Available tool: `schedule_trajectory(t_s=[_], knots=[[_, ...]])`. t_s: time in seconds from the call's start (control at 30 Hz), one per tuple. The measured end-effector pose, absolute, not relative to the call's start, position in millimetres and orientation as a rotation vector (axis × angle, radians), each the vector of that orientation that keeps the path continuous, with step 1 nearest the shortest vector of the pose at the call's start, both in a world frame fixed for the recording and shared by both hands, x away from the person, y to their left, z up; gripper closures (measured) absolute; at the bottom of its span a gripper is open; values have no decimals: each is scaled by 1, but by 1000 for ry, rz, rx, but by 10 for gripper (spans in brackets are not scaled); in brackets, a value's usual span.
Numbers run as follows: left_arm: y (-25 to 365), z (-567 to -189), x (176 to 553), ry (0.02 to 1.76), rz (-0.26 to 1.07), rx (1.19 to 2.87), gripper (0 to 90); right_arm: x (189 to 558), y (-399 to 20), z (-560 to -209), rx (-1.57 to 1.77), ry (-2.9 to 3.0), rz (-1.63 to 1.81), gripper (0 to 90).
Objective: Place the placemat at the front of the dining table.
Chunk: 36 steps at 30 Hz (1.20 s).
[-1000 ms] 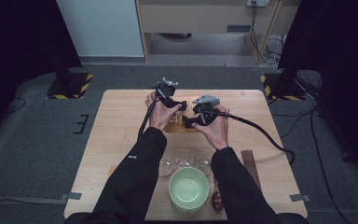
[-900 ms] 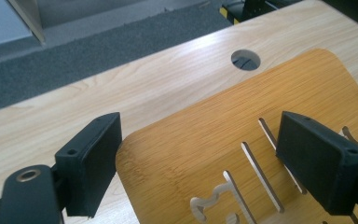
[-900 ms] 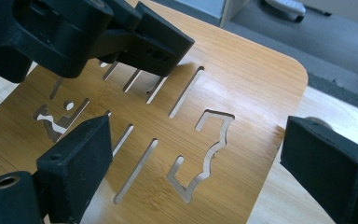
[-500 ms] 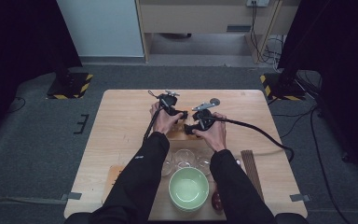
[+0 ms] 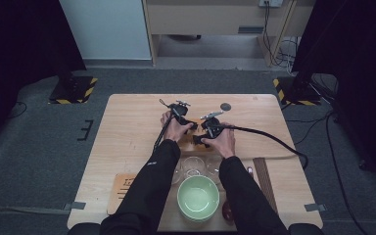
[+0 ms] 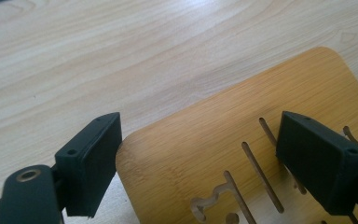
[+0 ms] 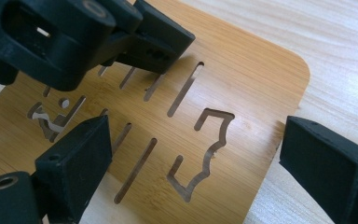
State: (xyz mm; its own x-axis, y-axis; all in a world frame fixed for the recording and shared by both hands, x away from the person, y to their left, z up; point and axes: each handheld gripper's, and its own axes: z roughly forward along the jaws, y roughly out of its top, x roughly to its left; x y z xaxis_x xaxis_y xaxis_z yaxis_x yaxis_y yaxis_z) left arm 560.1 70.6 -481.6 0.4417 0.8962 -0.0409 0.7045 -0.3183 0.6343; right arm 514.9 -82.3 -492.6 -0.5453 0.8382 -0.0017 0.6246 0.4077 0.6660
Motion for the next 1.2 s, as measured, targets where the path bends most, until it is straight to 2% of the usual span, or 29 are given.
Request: schedule_trajectory(t_s=[0.27,1.2], knots=[[70,-497,564,1388,365,2127,146,519,-79,-503,1272,2377,810,94],[68,-515,566,1437,280,2159,145,521,-76,-516,1329,2452,700,115]])
